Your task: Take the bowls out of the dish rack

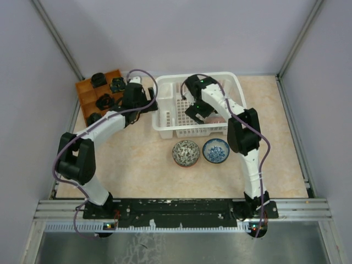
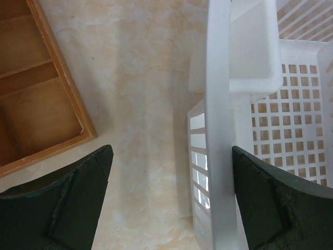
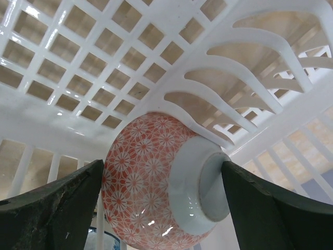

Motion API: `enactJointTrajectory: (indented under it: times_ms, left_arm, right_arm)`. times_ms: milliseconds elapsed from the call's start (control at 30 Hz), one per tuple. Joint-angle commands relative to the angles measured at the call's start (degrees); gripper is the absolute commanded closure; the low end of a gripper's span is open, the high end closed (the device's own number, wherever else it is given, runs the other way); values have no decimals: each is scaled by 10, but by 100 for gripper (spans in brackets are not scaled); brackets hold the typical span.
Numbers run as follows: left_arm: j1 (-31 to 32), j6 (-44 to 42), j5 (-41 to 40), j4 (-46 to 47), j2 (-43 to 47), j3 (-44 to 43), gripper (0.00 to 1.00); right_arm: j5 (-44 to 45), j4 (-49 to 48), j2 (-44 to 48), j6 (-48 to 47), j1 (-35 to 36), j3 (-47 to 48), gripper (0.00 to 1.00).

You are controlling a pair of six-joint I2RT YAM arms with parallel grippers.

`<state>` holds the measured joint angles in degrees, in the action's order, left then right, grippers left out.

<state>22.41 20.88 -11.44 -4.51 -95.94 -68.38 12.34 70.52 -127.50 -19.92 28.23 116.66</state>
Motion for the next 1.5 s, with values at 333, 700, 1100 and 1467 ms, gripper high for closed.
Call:
enactJointTrajectory:
  times_ms: [333, 700, 1100, 1467]
  left_arm:
    - [3, -2, -43, -35, -42, -54, 23]
    - [3, 5, -40, -31, -54, -62, 65]
    - [3, 10, -46, -35, -57, -72, 100]
    - [3, 13, -41, -38, -67, -80, 100]
  right_arm:
    - [53, 11, 15, -34, -16, -5, 26]
    - [80, -17, 32, -28, -16, -25, 45]
    - [106, -51, 63, -25, -16, -39, 56]
    - [74, -68, 89, -22, -17, -26, 56]
